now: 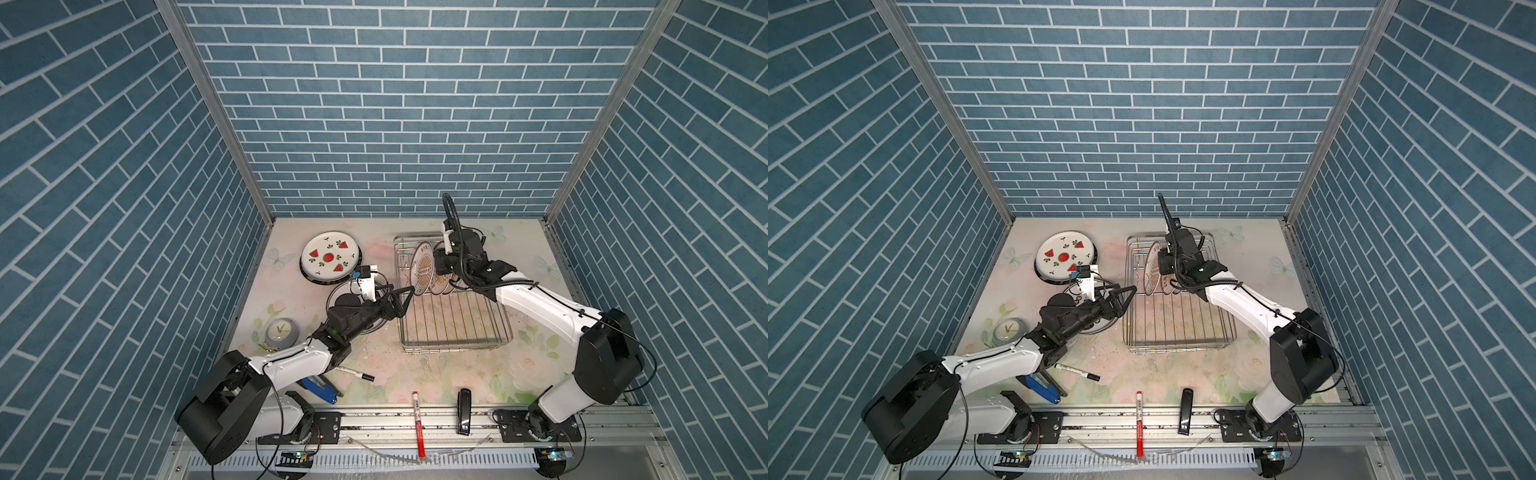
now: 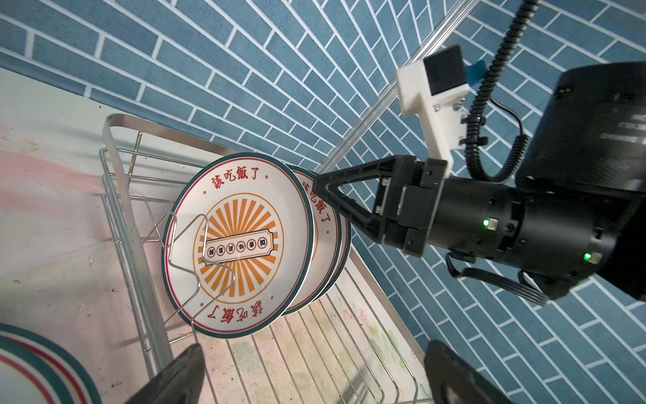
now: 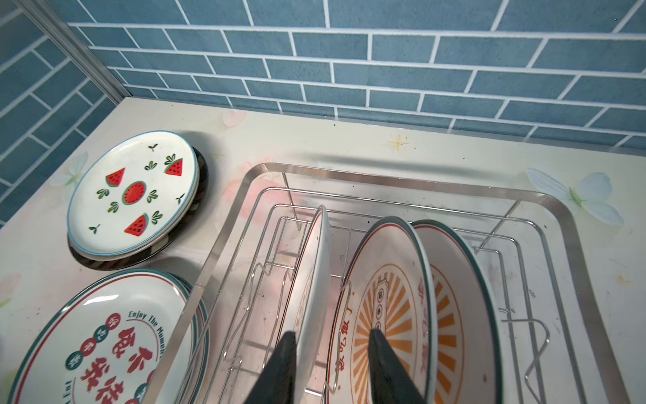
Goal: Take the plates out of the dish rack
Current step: 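Grip the rim of the orange sunburst plate in the rack with the right gripper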
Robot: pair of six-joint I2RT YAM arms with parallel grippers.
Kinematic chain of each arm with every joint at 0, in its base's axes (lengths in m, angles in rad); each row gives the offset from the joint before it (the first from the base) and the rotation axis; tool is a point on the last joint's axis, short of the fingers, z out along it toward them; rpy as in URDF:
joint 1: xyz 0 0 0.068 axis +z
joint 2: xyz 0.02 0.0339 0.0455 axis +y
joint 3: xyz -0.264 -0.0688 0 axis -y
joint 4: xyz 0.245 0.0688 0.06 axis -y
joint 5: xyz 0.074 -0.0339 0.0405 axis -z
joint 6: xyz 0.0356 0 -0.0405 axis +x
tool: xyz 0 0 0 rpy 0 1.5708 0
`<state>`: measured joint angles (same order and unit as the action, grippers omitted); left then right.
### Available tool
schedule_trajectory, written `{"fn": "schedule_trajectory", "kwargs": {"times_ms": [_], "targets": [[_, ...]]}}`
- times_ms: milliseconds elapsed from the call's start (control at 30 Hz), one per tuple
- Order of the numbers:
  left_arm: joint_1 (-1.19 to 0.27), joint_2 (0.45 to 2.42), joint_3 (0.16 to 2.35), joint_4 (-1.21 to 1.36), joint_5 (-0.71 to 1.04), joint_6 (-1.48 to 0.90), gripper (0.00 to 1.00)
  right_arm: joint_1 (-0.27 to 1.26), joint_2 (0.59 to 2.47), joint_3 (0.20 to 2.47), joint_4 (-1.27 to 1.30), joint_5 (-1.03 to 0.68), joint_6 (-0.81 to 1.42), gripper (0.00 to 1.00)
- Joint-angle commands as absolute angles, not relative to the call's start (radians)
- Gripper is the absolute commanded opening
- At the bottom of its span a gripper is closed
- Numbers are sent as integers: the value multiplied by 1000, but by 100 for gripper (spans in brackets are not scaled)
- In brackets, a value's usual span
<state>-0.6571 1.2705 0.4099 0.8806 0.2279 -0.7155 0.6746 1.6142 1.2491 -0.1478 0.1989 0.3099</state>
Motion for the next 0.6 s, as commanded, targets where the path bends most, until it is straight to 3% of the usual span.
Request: {"fn": "schedule_trajectory", "kwargs": {"times_ms": [0,267,567], "targets": [[-659,1246,381,945,238,-726,100,689,1651,1316,-206,236,325,36],[-658,1238,357,951,198,-728,100,726,1638,1301,-201,367,342,41],[-658,1263,345,994,204,-749,100,748,1741,1382,-250,419,357,33]]}}
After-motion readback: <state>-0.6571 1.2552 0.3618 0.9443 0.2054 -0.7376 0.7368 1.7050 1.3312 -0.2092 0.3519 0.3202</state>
